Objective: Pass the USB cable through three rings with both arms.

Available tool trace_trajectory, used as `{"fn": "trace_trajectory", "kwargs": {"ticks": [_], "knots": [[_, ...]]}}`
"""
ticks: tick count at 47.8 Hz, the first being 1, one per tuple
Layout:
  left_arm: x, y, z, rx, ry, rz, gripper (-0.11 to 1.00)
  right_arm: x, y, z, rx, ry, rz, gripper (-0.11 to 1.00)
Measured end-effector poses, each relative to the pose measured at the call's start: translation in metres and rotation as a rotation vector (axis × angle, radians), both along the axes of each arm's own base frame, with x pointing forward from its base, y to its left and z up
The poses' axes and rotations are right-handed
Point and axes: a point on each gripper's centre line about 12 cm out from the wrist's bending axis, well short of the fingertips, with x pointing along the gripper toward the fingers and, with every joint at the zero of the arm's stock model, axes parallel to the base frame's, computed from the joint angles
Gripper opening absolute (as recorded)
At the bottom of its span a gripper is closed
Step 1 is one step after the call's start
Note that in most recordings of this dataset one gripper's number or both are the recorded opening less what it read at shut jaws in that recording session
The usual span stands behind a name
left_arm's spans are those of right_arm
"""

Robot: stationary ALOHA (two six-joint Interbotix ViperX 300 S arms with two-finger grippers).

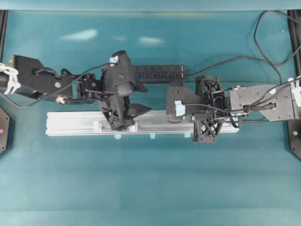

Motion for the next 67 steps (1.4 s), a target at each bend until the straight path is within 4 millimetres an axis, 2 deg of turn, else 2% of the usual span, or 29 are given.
{"fn": "trace_trajectory", "kwargs": {"ticks": [12, 29, 44, 67], "knots": [[0.009, -0.003, -0.010, 0.018, 0.016, -0.023, 0.78, -0.001, 0.001, -0.003, 0.017, -0.025, -0.021, -0.09], [0.033, -0.031, -0.022, 0.102, 0.015, -0.150, 0.78, -0.003, -0.002, -0.004, 0.020, -0.028, -0.033, -0.09], [0.053, -0.026, -0.027, 0.105, 0.006, -0.141, 0.78, -0.003, -0.003, -0.004, 0.021, -0.031, -0.034, -0.09], [0.054, -0.016, -0.034, 0.098, 0.036, -0.121, 0.76, -0.001, -0.002, -0.004, 0.027, -0.072, -0.027, -0.09]]}}
